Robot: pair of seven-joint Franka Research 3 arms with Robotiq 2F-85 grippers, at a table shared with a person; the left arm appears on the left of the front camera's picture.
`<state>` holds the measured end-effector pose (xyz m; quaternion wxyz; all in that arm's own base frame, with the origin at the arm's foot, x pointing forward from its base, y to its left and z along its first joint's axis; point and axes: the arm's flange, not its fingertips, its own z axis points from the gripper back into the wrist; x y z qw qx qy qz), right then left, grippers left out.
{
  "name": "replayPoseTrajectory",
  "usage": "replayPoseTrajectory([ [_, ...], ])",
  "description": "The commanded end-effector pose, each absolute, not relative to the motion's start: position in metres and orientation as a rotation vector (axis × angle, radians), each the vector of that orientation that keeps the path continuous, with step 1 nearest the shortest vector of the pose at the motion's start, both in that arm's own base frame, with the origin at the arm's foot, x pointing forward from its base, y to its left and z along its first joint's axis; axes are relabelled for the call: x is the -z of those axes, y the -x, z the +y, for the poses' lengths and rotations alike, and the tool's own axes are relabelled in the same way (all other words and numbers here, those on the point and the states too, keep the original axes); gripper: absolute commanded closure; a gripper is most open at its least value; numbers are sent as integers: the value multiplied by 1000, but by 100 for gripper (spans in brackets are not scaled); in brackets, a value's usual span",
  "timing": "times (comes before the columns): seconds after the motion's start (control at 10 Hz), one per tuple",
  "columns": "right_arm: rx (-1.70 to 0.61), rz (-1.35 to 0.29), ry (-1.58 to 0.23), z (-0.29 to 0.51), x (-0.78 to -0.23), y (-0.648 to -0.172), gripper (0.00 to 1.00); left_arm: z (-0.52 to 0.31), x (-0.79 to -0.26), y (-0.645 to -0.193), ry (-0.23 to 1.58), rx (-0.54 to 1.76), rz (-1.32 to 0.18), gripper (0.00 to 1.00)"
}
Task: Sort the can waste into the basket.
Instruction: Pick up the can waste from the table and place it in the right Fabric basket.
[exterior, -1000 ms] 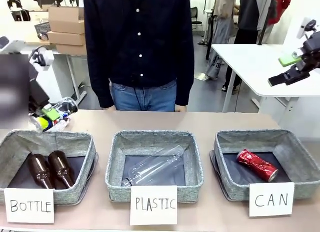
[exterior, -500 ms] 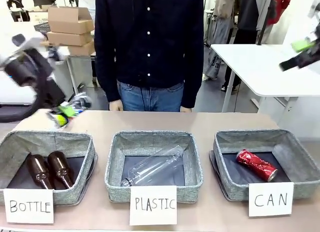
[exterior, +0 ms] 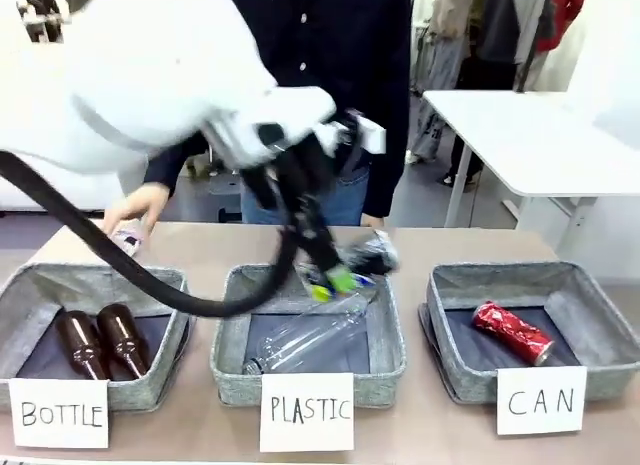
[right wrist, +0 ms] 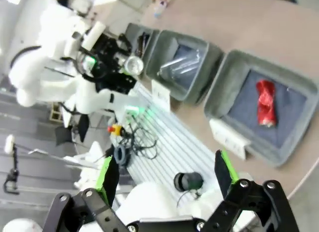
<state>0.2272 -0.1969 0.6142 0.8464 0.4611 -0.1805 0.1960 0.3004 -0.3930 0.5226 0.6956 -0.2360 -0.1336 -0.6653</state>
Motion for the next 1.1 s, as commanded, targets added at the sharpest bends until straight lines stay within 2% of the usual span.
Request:
replayPoseTrajectory([
  [0.0, -512, -399, -1103, -218, -564, -201, 0, -479, -507, -325, 652, 1761, -263, 61],
  [0.1, -429, -425, -1144, -222, -543, -193, 0, -524, -499, -313, 602, 1812, -340, 61],
  [0.2, -422, -393, -1039, -216, -588, -201, 0, -560, -490, -313, 596, 1795, -414, 61],
  [0.3, -422, -393, -1039, -216, -588, -201, 0, -567, -485, -320, 522, 1706, -334, 61],
  [0.4, -422, -393, -1039, -216, -588, -201, 0, -540, -488, -291, 618, 1782, -355, 61],
  [0.7, -422, -393, -1039, -216, -588, -201, 0, -563, -476, -304, 607, 1773, -357, 61],
  [0.8, -422, -393, -1039, -216, -588, -201, 0, -571, -474, -323, 488, 1698, -579, 61],
  [0.9, -422, -393, -1039, -216, -588, -201, 0, -582, -471, -337, 455, 1664, -662, 61],
  [1.0, -422, -393, -1039, -216, -588, -201, 0, -589, -464, -345, 492, 1652, -656, 61],
])
